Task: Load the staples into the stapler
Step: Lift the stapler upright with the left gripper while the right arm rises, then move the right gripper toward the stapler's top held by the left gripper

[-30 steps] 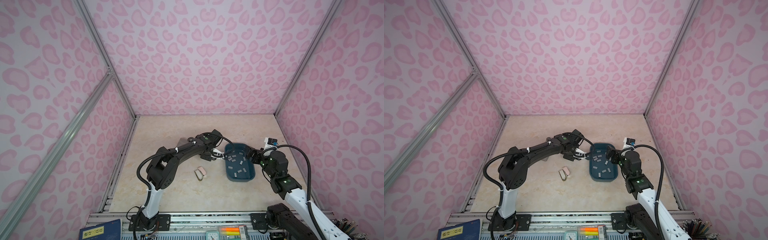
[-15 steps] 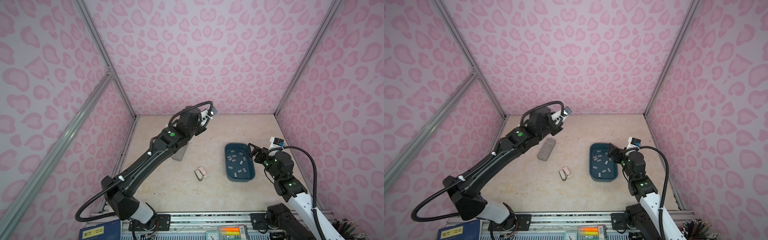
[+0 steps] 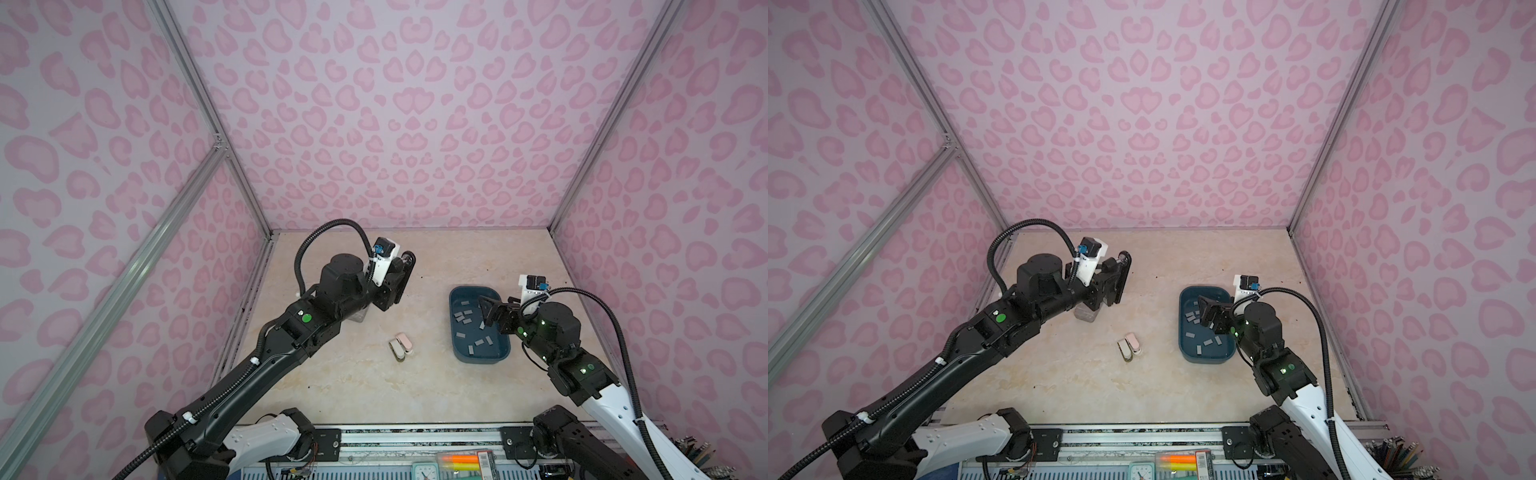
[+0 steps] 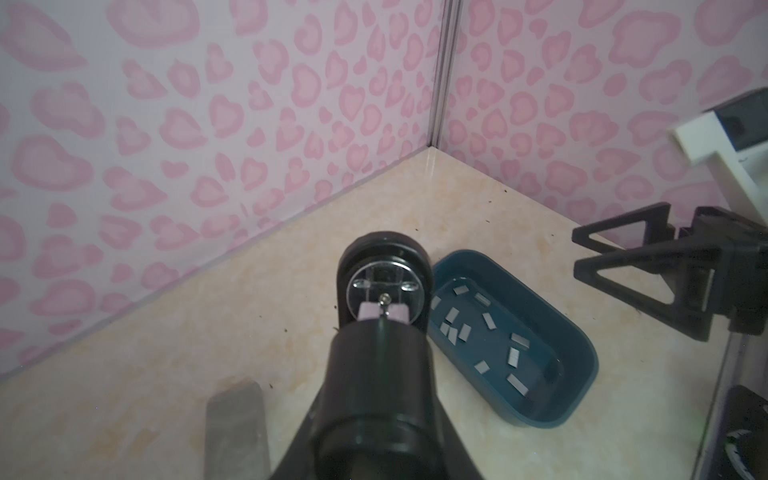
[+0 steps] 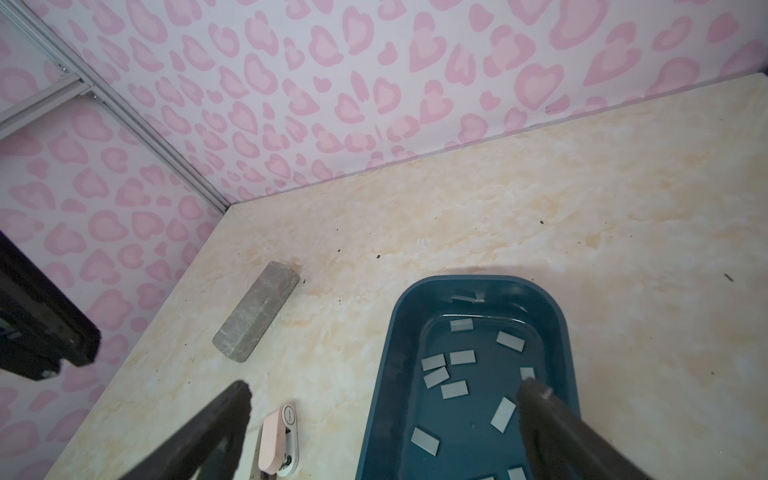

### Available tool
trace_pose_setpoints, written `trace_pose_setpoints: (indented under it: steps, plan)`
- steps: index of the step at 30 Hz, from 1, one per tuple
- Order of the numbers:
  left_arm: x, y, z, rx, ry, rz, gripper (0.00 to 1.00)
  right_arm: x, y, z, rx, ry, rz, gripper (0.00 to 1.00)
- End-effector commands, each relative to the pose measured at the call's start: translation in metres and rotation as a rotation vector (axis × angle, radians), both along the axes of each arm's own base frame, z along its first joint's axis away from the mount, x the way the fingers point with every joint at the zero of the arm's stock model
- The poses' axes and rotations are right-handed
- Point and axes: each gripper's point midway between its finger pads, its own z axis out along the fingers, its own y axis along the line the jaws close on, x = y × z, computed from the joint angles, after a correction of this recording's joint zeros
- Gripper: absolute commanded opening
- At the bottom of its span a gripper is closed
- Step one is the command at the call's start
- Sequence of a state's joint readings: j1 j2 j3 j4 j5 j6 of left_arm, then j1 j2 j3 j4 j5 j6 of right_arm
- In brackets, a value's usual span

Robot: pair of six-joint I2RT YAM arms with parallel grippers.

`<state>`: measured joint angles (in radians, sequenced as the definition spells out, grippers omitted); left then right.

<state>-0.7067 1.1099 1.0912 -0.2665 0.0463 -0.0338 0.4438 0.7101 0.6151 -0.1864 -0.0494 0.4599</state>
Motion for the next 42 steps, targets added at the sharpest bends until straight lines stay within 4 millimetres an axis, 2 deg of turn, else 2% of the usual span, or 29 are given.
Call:
trace_pose_setpoints:
  steps: [1,3,6,8,13,17,20,23,27,30,31,33,35,36,40,42]
  plan:
    - [-0.013,-0.006,-0.006,-0.174,0.014,-0.032,0.04,-0.001,0.011,-0.004,-0.043,0.017,0.008,1.00]
    - [-0.018,0.001,-0.030,-0.124,0.005,-0.034,0.04,-0.002,0.021,-0.003,-0.051,0.020,0.019,0.99]
    - [-0.025,0.017,-0.076,0.017,-0.048,-0.035,0.04,-0.005,0.039,0.001,-0.056,0.013,0.044,0.96]
    - [-0.021,0.031,-0.076,0.017,-0.044,0.044,0.04,-0.008,0.050,0.003,-0.060,0.001,0.052,0.95]
    - [-0.029,0.037,-0.064,-0.037,-0.129,0.038,0.04,-0.001,0.070,0.011,-0.037,-0.027,0.055,0.92]
    - [-0.027,0.059,-0.075,-0.025,-0.162,0.133,0.04,0.016,0.087,0.019,-0.057,-0.046,0.071,0.92]
    - [-0.027,0.065,-0.081,-0.038,-0.178,0.160,0.04,0.030,0.101,0.030,-0.089,-0.072,0.085,0.92]
    - [-0.026,0.063,-0.070,-0.069,-0.212,0.161,0.04,0.039,0.115,0.048,-0.111,-0.107,0.126,0.93]
    - [-0.011,0.046,-0.030,-0.172,-0.237,0.156,0.04,0.040,0.126,0.082,-0.101,-0.177,0.177,0.94]
    - [-0.002,0.029,0.001,-0.190,-0.229,0.119,0.04,0.038,0.128,0.101,-0.067,-0.214,0.190,0.95]
    - [-0.002,0.026,0.006,-0.183,-0.242,0.102,0.04,0.038,0.129,0.104,-0.058,-0.217,0.190,0.96]
    - [-0.005,0.027,-0.001,-0.157,-0.264,0.094,0.04,0.038,0.131,0.104,-0.053,-0.194,0.194,0.95]
    - [-0.008,0.035,-0.023,-0.110,-0.274,0.107,0.04,0.039,0.137,0.097,-0.041,-0.160,0.214,0.95]
    - [-0.008,0.041,-0.026,-0.108,-0.271,0.131,0.04,0.038,0.142,0.094,-0.034,-0.145,0.228,0.95]
    - [-0.022,0.037,-0.009,-0.105,-0.329,0.051,0.04,0.038,0.158,0.078,-0.011,-0.098,0.269,0.90]
    - [-0.027,0.030,-0.008,-0.099,-0.334,0.000,0.04,0.037,0.162,0.070,-0.006,-0.074,0.277,0.88]
